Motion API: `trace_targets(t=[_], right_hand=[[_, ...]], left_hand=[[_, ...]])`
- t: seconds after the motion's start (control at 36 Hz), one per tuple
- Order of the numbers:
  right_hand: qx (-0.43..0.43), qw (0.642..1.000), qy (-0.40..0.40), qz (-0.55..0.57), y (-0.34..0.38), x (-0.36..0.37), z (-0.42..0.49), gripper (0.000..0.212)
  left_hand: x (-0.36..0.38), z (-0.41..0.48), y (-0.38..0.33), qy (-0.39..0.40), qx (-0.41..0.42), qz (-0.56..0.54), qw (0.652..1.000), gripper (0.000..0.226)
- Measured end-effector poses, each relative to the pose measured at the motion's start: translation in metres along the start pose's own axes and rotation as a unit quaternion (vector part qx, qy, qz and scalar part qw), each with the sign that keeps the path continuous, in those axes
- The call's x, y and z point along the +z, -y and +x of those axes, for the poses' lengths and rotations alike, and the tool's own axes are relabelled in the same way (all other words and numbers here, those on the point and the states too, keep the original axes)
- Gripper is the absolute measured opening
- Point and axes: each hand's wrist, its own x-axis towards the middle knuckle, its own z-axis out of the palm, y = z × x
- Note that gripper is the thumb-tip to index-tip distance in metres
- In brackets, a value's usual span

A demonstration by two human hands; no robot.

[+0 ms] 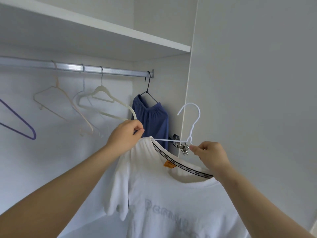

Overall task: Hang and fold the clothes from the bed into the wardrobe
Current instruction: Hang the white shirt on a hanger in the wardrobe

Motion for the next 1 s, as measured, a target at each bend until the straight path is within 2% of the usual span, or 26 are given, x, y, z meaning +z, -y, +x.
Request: trace_targets(t=[0.25,0.33,0.42,0.56,0.72,0.89,1.0], right_hand=[[0.044,0.995,0.062,0.058,0.006,0.033,0.038,0.029],[0.061,0.992,0.074,0.087,0.011,0.050,0.055,0.027],[0.072,0.989,0.069,0.108,0.020,0.066,0.077,0.034],[0.050,0.991,0.060,0.113,0.051,0.084,0.119,0.037],[0.038,0.981,0.097,0.162,0.111,0.108,0.166,0.028],[0.009,0.990,0.089,0.111,0.170,0.138,0.222,0.032],[-0.010,0.977,0.110,0.184,0.196,0.157,0.246,0.019]], left_hand=[[0.003,0.037,0.012,-0.009,-0.087,-0.024,0.996,0.013],[0.004,0.054,0.020,0.009,-0.095,-0.013,0.995,0.015],[-0.001,0.077,0.027,0.025,-0.084,-0.013,0.996,0.015],[-0.021,0.125,0.038,0.007,-0.060,0.016,0.998,0.016],[-0.052,0.178,0.060,-0.022,-0.018,0.099,0.995,0.015],[-0.081,0.231,0.081,-0.081,0.073,0.246,0.963,0.024],[-0.090,0.263,0.098,-0.097,0.076,0.309,0.943,0.032]])
